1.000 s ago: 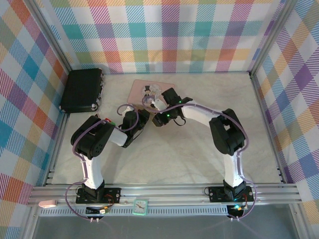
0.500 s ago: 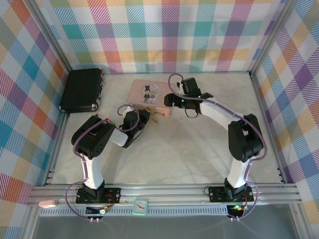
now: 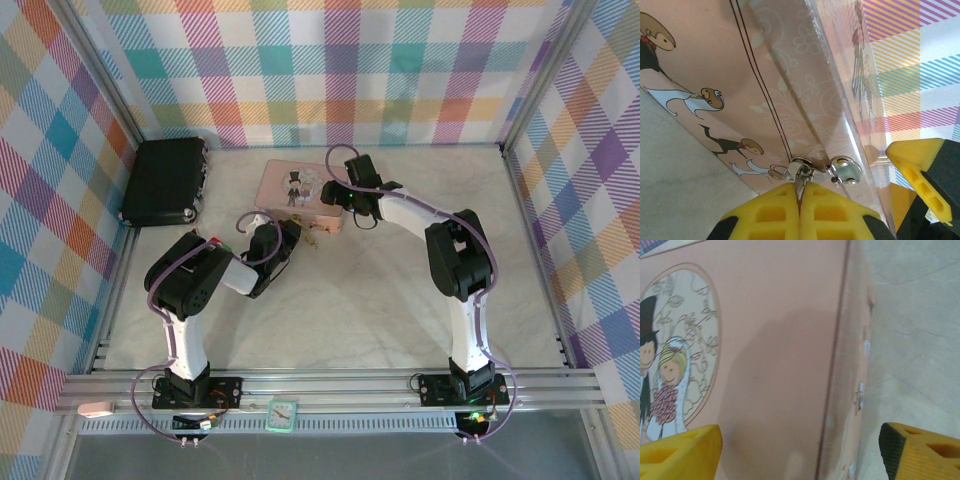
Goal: Unlock the padlock with the key
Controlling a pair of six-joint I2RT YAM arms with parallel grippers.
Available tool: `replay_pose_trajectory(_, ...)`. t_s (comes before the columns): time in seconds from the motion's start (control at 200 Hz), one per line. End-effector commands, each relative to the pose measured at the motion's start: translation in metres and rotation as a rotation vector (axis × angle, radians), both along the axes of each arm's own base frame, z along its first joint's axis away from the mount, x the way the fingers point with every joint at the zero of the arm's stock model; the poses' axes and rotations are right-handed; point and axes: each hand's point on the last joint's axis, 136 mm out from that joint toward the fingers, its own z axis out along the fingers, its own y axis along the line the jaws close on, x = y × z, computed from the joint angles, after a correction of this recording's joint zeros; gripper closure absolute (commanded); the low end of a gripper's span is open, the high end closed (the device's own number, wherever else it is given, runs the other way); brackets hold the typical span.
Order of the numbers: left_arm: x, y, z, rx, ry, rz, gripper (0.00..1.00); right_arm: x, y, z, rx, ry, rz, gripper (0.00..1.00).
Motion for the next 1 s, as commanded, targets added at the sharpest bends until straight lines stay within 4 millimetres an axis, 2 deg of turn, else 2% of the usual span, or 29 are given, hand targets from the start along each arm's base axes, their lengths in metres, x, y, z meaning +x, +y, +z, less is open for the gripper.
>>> replay_pose_trajectory(0.0, -0.006, 0.012, -0.025, 0.041, 0.073, 0.070, 1.00, -0.004, -0.016, -0.018, -0.005, 0.057, -0.123, 0.21)
replay_pose_trajectory(0.19, -0.006, 0.023, -0.033, 0.013, 0.085, 0.151, 1.00, -0.022, -0.032, -0.037, -0.001, 0.116, -0.204, 0.25)
replay_pose_trajectory(0.32, -0.006, 0.030, -0.035, 0.015, 0.081, 0.192, 1.00, -0.031, -0.041, -0.038, -0.005, 0.114, -0.238, 0.26)
replay_pose_trajectory(0.525, -0.002, 0.035, -0.030, 0.011, 0.066, 0.217, 1.00, -0.032, -0.054, -0.031, -0.029, 0.092, -0.268, 0.28)
replay_pose_trajectory(0.77, 0.000, 0.038, -0.019, 0.037, 0.054, 0.180, 1.00, -0.034, -0.074, -0.036, -0.048, 0.100, -0.303, 0.29)
replay_pose_trajectory(0.995, -0.003, 0.057, -0.013, 0.109, 0.081, 0.224, 1.00, -0.032, -0.082, -0.035, -0.043, 0.093, -0.312, 0.30)
